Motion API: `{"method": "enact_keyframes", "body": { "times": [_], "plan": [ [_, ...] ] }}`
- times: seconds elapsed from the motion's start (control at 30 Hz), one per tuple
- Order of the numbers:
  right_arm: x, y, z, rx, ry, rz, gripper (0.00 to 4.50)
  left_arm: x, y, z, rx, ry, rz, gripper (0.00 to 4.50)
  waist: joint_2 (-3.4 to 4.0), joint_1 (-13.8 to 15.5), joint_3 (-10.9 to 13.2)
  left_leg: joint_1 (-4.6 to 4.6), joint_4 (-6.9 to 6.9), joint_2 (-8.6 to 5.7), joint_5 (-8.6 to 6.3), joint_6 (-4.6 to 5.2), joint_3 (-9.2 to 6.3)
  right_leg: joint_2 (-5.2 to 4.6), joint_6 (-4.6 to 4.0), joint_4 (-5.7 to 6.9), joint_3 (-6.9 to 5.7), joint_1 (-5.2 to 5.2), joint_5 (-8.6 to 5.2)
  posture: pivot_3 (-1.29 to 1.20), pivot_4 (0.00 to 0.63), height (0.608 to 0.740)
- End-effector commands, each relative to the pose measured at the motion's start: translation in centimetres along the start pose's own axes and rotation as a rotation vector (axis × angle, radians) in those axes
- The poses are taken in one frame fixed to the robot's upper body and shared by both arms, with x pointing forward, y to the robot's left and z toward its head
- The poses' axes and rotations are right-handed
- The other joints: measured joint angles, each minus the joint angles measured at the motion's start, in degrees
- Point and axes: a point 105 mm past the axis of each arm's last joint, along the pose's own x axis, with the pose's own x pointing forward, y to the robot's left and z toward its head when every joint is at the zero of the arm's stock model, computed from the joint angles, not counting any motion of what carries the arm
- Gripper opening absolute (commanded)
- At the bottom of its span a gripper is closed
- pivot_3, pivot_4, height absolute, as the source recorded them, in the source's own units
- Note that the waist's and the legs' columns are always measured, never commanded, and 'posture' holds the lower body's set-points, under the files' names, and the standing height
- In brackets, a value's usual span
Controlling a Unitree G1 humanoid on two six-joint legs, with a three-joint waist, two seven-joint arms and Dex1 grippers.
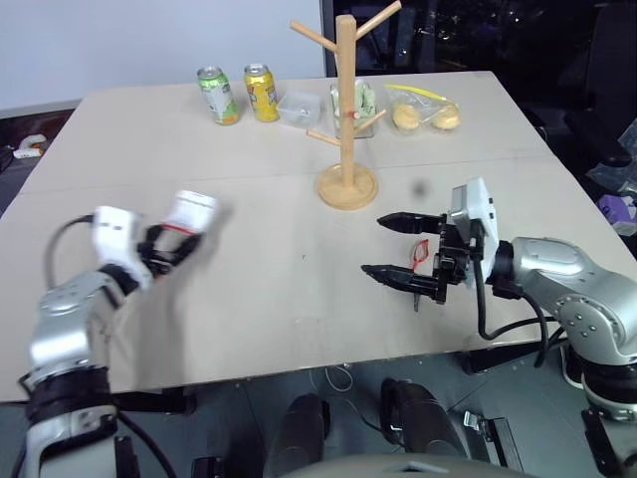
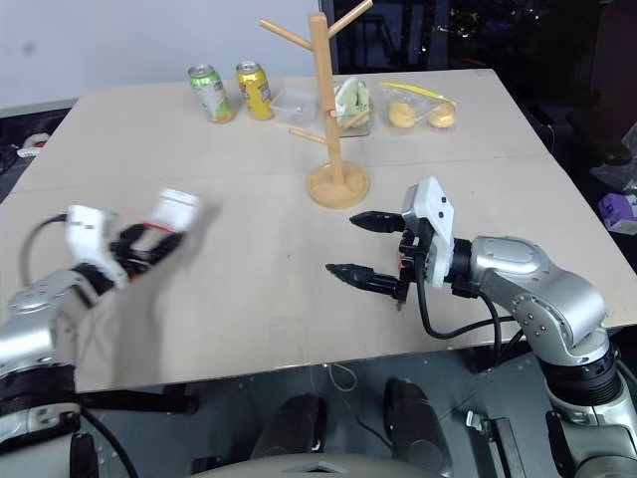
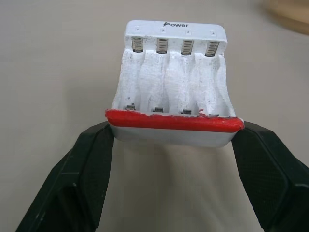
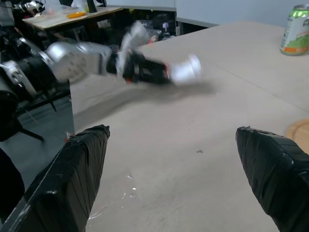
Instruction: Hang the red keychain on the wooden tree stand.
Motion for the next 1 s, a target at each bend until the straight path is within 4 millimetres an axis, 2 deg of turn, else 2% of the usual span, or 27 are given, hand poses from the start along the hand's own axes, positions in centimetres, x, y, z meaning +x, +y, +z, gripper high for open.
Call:
{"method": "enact_keyframes", "body": {
  "times": [0.03,0.1,0.2,0.37,0.53,0.6,0.63,0.8,0.9,1.0],
  "plan": [
    [0.6,-0.1,0.9,-0.028,-0.037,0.012,4.5,-3.3,6.4,0.2,-0.043,-0.042,0.418,3.14,0.0,0.0,0.0,0.01,0.0,-0.01,0.0,0.0,0.0,0.0,0.0,0.0,0.0,0.0,0.0,0.0,0.15,0.74],
    [0.8,-0.3,0.7,-0.021,-0.033,0.013,4.5,-4.0,7.6,-0.8,-0.097,-0.029,0.527,3.14,0.0,0.1,0.0,0.02,0.0,-0.02,0.0,0.0,0.02,-0.01,0.0,0.0,0.01,0.01,0.0,0.0,0.15,0.74],
    [1.1,-1.3,0.2,-0.04,-0.001,-0.029,4.5,-4.2,8.2,-2.2,-0.151,-0.004,0.603,3.14,-0.04,0.9,0.0,0.01,0.01,-0.06,0.0,-0.01,0.01,-0.03,0.0,0.0,0.0,0.02,0.0,0.0,0.15,0.74],
    [1.2,-2.3,0.3,-0.04,0.0,-0.083,4.5,-3.6,8.7,-3.6,-0.207,0.044,0.628,3.14,-0.24,1.2,-0.1,-0.04,0.04,-0.1,0.0,-0.01,-0.01,-0.06,-0.2,0.0,-0.03,0.02,-0.11,0.0,0.15,0.74],
    [1.0,-2.5,0.3,-0.042,-0.001,-0.118,4.5,-3.2,9.4,-4.1,-0.272,0.051,0.634,3.14,-0.24,0.9,-0.1,-0.03,0.03,-0.09,0.0,-0.02,-0.01,-0.06,-0.21,0.0,-0.03,0.02,-0.11,0.0,0.15,0.74],
    [1.0,-2.5,0.3,-0.038,-0.002,-0.13,4.5,-2.9,9.6,-4.0,-0.294,0.045,0.625,4.18,-0.24,0.8,-0.1,-0.02,0.02,-0.09,0.0,-0.02,0.01,-0.06,-0.2,0.0,-0.02,0.01,-0.1,0.0,0.15,0.74],
    [1.0,-2.5,0.3,-0.036,-0.002,-0.136,4.5,-2.8,9.8,-3.9,-0.302,0.041,0.625,4.45,-0.24,0.8,-0.1,-0.02,0.02,-0.09,0.0,-0.02,0.0,-0.06,-0.2,0.0,-0.02,0.01,-0.1,0.0,0.15,0.74],
    [0.6,-2.8,0.0,-0.034,0.013,-0.184,4.5,-2.6,10.3,-3.1,-0.309,0.022,0.622,4.45,-0.24,0.9,-0.1,-0.02,0.02,-0.09,0.0,-0.02,0.0,-0.06,-0.21,0.01,-0.03,0.01,-0.11,0.0,0.15,0.74],
    [-0.1,-3.5,-0.1,-0.011,0.008,-0.255,4.5,-3.3,10.1,-1.5,-0.284,-0.021,0.597,4.45,-0.24,0.8,-0.1,-0.04,0.02,-0.09,-0.01,-0.03,0.01,-0.09,-0.2,0.0,-0.03,0.01,-0.1,0.0,0.15,0.74],
    [-1.3,-3.8,-0.3,0.035,0.01,-0.335,4.5,-5.0,9.2,0.9,-0.269,-0.075,0.56,4.45,-0.31,0.7,0.0,-0.07,0.02,-0.09,-0.02,-0.06,0.02,-0.13,-0.18,-0.01,-0.01,-0.01,-0.09,0.0,0.15,0.74]
  ]
}}
